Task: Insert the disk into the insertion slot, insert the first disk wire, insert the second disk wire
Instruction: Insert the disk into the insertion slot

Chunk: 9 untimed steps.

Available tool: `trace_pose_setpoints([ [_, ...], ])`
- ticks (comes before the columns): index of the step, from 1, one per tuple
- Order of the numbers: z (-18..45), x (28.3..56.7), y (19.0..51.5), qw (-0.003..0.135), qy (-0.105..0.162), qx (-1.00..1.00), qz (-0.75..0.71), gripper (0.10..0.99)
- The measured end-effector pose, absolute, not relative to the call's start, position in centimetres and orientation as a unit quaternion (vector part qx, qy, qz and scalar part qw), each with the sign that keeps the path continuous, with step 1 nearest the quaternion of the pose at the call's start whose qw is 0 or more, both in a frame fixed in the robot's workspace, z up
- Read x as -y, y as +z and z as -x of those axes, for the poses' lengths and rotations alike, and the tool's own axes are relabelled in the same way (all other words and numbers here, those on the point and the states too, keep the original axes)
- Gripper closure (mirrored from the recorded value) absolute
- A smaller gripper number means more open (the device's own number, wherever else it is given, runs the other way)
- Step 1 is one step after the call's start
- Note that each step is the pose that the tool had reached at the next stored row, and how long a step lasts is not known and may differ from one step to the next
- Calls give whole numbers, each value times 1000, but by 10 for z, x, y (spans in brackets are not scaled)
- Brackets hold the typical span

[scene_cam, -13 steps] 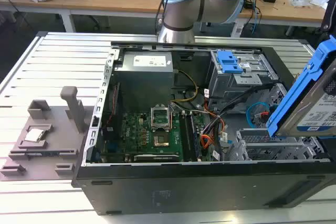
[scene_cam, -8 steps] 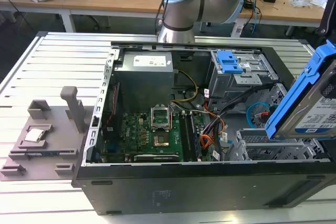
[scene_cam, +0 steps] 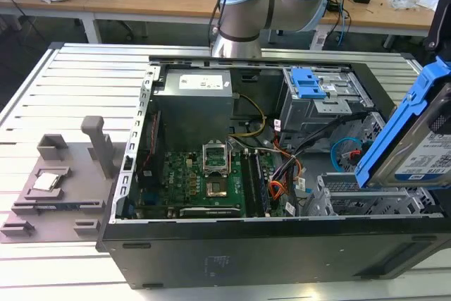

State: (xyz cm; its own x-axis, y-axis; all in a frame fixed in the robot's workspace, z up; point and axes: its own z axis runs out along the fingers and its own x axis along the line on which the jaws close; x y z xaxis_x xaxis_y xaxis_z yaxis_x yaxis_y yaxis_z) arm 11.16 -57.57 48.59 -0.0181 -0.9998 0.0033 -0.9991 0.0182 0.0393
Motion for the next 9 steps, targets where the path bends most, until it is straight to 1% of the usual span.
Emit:
trace_pose_setpoints([
  [9,-112,576,483,15,-13,713,-701,722],
])
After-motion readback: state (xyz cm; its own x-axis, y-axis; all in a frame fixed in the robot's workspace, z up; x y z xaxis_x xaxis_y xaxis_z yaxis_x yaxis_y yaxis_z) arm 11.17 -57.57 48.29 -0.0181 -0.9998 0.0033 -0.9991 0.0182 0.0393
